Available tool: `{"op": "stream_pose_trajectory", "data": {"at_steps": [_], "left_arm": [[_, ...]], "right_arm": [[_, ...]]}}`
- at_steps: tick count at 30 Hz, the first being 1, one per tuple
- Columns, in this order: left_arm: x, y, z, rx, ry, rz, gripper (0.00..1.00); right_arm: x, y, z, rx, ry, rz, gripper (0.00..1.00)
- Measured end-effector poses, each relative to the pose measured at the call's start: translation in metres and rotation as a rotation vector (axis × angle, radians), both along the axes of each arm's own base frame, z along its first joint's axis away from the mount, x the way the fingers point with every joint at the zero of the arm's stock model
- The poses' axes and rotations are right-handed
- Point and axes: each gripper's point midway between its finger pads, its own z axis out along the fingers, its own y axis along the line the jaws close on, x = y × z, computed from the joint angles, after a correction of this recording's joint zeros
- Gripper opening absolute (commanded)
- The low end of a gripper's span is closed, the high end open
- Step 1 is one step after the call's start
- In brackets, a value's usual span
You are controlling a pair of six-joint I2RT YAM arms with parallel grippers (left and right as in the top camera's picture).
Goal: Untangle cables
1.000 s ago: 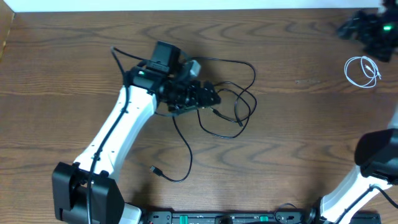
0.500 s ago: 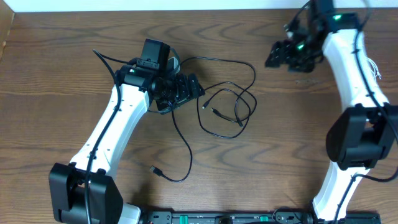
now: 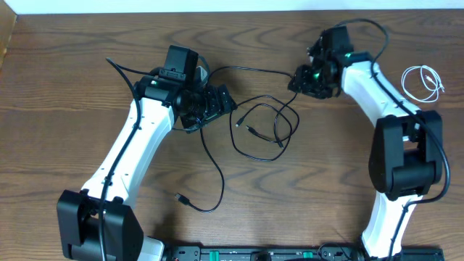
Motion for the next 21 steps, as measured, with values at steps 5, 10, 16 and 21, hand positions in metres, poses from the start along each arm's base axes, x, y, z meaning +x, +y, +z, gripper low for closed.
{"op": "stream_pose_trajectory", "data": {"at_steps": [5, 10, 16, 21], "left_arm": [[0.000, 0.000, 0.000, 0.001, 0.003, 0.007, 0.90], [0.001, 0.002, -0.001, 0.014, -0.001, 0.012, 0.91], [0.002, 0.004, -0.002, 0.021, -0.003, 0.015, 0.90], [0.002, 0.004, -0.002, 0.023, -0.003, 0.016, 0.90]], "right_arm": [[-0.003, 0.018, -0.009, 0.002, -0.018, -0.001, 0.29], [0.007, 0.036, -0.003, 0.020, -0.082, 0.008, 0.01], [0.020, 0.051, 0.015, 0.096, -0.139, 0.021, 0.01], [0.046, 0.065, 0.079, 0.170, -0.277, 0.040, 0.01]]}}
